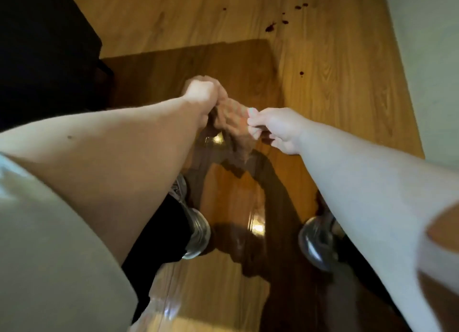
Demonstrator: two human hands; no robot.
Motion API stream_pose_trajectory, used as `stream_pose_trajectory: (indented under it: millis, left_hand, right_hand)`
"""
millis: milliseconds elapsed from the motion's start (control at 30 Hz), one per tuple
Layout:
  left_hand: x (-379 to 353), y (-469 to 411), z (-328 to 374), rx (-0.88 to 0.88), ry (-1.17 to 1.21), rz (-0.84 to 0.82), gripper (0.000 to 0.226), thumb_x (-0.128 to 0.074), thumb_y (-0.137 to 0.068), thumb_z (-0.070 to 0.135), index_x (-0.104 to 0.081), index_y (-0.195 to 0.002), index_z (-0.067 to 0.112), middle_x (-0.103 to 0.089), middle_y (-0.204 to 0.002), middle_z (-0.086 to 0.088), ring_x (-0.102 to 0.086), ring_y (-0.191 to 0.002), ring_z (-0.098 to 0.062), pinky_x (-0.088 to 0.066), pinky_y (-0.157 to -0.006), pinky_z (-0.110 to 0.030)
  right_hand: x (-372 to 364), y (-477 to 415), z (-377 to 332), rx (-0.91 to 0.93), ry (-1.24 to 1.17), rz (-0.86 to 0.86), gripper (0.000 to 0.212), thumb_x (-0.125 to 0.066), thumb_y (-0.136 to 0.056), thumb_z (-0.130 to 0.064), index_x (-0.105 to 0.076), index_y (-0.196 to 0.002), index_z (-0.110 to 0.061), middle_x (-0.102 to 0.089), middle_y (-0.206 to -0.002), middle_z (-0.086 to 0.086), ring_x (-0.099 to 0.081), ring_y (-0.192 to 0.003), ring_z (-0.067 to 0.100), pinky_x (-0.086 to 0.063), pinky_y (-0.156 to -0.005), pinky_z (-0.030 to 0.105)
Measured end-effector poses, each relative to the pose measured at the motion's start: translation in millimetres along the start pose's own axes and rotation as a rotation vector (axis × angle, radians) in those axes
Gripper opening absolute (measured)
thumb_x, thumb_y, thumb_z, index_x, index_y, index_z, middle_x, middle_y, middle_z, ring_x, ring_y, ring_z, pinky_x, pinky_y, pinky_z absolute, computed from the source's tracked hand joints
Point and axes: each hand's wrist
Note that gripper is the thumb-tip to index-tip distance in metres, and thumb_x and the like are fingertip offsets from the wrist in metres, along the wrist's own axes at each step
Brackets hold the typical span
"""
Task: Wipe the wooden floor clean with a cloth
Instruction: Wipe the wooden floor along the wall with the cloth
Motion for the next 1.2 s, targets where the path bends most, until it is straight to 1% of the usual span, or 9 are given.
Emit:
stream_pose_trajectory:
  millis: [233, 367, 500, 667, 767, 867, 933, 1100, 1200]
  left_hand:
    - [-54.1, -34.6, -14.3, 0.182, -0.058, -0.077, 0.026, -0.056, -0.086, -0.008, -0.051, -0.106, 0.008, -0.064, -0.064, -0.013, -0.063, -0.042, -0.015, -0.047, -0.036, -0.023]
    - [-69.3, -75.7, -24.9, 0.082, -0.288, -0.206, 0.06, -0.07, -0.076, 0.009, -0.047, -0.123, 0.038, -0.06, -0.108, -0.004, -0.064, -0.09, -0.019, -0.054, -0.061, -0.027]
    - [-90.7, -93.6, -9.7, 0.115, -0.534, -0.69, 0.061, -0.085, -0.061, 0.032, -0.055, -0.113, 0.044, -0.051, -0.133, 0.011, -0.048, -0.119, -0.015, -0.044, -0.096, -0.034]
    - [-111.1, -120.7, 18.2, 0.169, -0.521, -0.845, 0.065, -0.079, -0.068, 0.022, -0.054, -0.128, 0.026, -0.064, -0.119, -0.002, -0.058, -0.113, -0.022, -0.048, -0.09, -0.034]
    - [-117.4, -141.3, 39.3, 0.145, -0.556, -0.901, 0.058, -0.078, -0.07, 0.026, -0.055, -0.123, 0.031, -0.064, -0.118, 0.004, -0.056, -0.111, -0.015, -0.039, -0.092, -0.035]
    - [-122.7, -159.2, 53.7, 0.014, -0.769, -0.741, 0.006, -0.072, -0.075, 0.025, -0.072, -0.072, 0.03, -0.069, -0.074, 0.006, -0.06, -0.077, -0.008, -0.045, -0.073, -0.027]
    - [-123.5, -172.9, 53.2, -0.027, -0.861, -0.644, 0.021, -0.066, -0.075, 0.022, -0.065, -0.054, 0.026, -0.061, -0.059, 0.005, -0.054, -0.064, -0.011, -0.043, -0.066, -0.029]
    - [-120.0, -185.4, 51.9, 0.248, -0.64, -0.827, 0.012, -0.055, -0.078, 0.003, -0.056, -0.077, 0.015, -0.048, -0.057, -0.005, -0.048, -0.054, -0.014, -0.043, -0.056, -0.025]
    - [-119.8, -188.2, 48.1, 0.442, -0.484, -0.938, 0.015, -0.062, -0.076, 0.007, -0.059, -0.088, 0.015, -0.057, -0.065, -0.004, -0.057, -0.056, -0.009, -0.052, -0.055, -0.021]
  right_hand:
    - [45.6, -34.9, 15.6, -0.081, -0.403, 0.075, 0.032, -0.053, -0.097, -0.016, -0.057, -0.129, -0.016, -0.067, -0.118, 0.003, -0.064, -0.107, 0.019, -0.05, -0.098, 0.036]
    - [66.7, -59.4, 11.1, -0.189, -0.457, 0.093, 0.032, -0.051, -0.098, -0.012, -0.055, -0.13, -0.01, -0.064, -0.123, 0.007, -0.061, -0.111, 0.022, -0.046, -0.102, 0.036]
    - [92.1, -73.8, -7.9, -0.237, -0.479, 0.04, 0.031, -0.049, -0.091, -0.005, -0.057, -0.12, -0.009, -0.071, -0.097, 0.009, -0.068, -0.078, 0.016, -0.051, -0.067, 0.025]
    - [120.5, -98.0, -33.6, -0.238, -0.455, -0.016, 0.042, -0.052, -0.085, -0.003, -0.055, -0.126, -0.011, -0.062, -0.122, 0.01, -0.06, -0.109, 0.024, -0.044, -0.101, 0.034]
    - [132.6, -118.8, -55.7, -0.226, -0.395, -0.046, 0.038, -0.054, -0.088, -0.002, -0.056, -0.125, -0.008, -0.062, -0.118, 0.008, -0.061, -0.102, 0.02, -0.048, -0.091, 0.028]
    - [135.6, -141.5, -70.8, -0.185, -0.406, -0.053, 0.045, -0.05, -0.088, 0.007, -0.054, -0.132, -0.007, -0.061, -0.091, 0.012, -0.053, -0.068, 0.014, -0.04, -0.055, 0.019]
    - [135.2, -160.3, -75.3, -0.138, -0.3, 0.037, 0.058, -0.049, -0.087, 0.012, -0.045, -0.139, -0.015, -0.059, -0.094, 0.014, -0.047, -0.06, 0.015, -0.035, -0.048, 0.021]
    - [131.5, -187.0, -75.1, -0.149, 0.147, 0.058, 0.02, -0.055, -0.088, -0.009, -0.066, -0.104, -0.009, -0.065, -0.094, 0.012, -0.054, -0.072, 0.02, -0.042, -0.062, 0.026]
    - [147.6, -189.8, -71.5, -0.268, 0.163, -0.03, 0.012, -0.064, -0.088, -0.015, -0.067, -0.1, -0.011, -0.07, -0.084, 0.004, -0.062, -0.069, 0.012, -0.046, -0.05, 0.019]
Point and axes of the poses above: each hand's wrist, its own y-axis away from the middle knuckle, its own x-axis out of the back of the hand, z = x × y
